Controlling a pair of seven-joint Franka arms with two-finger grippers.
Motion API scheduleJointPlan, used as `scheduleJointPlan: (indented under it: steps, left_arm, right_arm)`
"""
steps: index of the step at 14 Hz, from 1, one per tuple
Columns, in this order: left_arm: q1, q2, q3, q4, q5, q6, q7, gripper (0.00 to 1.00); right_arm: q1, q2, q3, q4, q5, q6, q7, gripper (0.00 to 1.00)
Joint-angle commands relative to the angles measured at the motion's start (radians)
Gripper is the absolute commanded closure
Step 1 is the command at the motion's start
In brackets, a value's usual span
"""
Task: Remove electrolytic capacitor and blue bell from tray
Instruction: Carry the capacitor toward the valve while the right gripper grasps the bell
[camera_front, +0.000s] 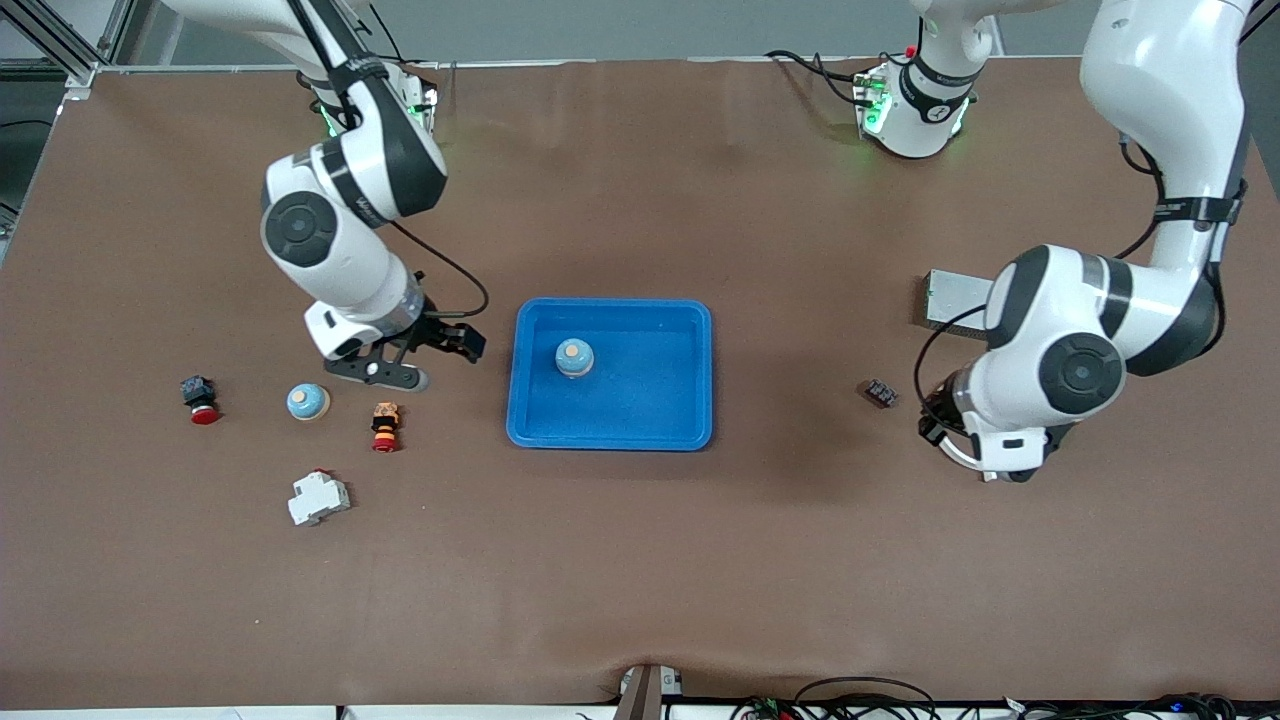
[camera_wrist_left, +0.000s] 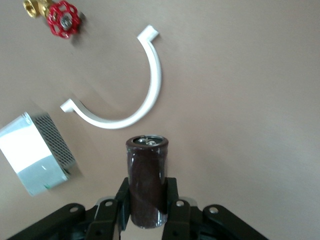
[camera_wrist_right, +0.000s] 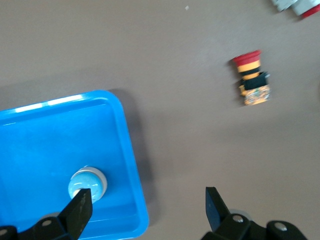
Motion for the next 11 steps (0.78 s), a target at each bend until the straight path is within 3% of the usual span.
scheduleJointPlan:
  steps: [1, 3, 7, 11]
  left_arm:
    - [0.069, -0.044, -0.012, -0.09, 0.048, 0.004, 0.121, 1.0]
    - [0.103, -0.034, -0.013, -0.136, 0.115, 0.046, 0.128, 1.0]
    - [0.16, -0.028, -0.01, -0.262, 0.205, 0.254, 0.137, 1.0]
    - [0.204, 0.015, -0.01, -0.275, 0.229, 0.343, 0.151, 1.0]
  right_arm:
    - [0.086, 0.029, -0.013, -0.008, 0.013, 0.04, 0.117, 0.0]
    - [0.135, 0.052, -0.013, -0.008, 0.012, 0.081, 0.198, 0.0]
    - [0.23, 0.162, -0.016, -0.01, -0.003, 0.239, 0.339, 0.0]
    - [0.279, 0.253, -0.024, -0.007, -0.032, 0.33, 0.376, 0.0]
